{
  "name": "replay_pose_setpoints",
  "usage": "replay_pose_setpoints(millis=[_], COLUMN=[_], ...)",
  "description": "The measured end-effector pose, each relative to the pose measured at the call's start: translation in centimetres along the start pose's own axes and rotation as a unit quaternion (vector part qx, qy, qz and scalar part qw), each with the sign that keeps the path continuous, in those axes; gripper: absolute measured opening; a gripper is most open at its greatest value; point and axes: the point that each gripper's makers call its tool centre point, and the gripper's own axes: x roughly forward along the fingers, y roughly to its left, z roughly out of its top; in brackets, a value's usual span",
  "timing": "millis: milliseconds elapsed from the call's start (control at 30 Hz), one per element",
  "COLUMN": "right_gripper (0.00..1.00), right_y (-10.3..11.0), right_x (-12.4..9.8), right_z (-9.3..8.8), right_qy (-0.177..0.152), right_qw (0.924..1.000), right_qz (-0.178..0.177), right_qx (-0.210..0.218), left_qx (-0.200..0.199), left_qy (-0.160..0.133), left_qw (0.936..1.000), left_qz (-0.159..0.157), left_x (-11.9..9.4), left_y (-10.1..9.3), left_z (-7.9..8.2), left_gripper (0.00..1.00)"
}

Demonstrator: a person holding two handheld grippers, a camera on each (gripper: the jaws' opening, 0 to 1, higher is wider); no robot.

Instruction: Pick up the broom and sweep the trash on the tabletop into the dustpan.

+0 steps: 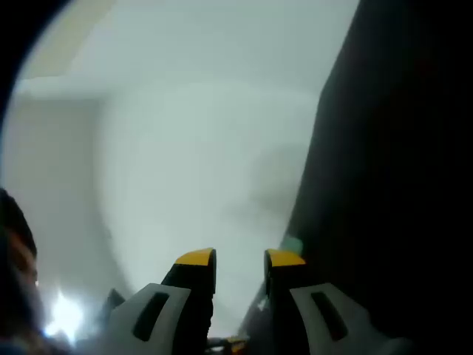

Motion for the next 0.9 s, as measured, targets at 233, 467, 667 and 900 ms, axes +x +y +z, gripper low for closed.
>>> replay_pose_setpoints(millis=[233,467,667,900], right_gripper=[0.28,0.28,0.28,0.28], right_y=[0.0,-0.1,-0.1,-0.1], right_x=[0.0,0.0,0.0,0.0], right_z=[0.1,0.1,0.2,0.2], right_qy=[-0.001,-0.002,-0.001,-0.002], right_qw=[1.0,1.0,1.0,1.0], right_qz=[0.001,0.001,0.0,0.0], right_qx=[0.003,0.003,0.003,0.004], left_qx=[-0.007,-0.157,-0.314,-0.417], left_qy=[-0.006,-0.136,-0.243,-0.249], left_qw=[0.9941,0.9495,0.8837,0.8226], left_qz=[0.108,0.235,0.248,0.296], left_x=[-2.5,-10.7,-13.7,-14.5], left_y=[2.8,7.8,11.0,13.8], left_z=[1.0,-0.6,-4.6,-9.1], left_gripper=[0.03,0.03,0.03,0.04])
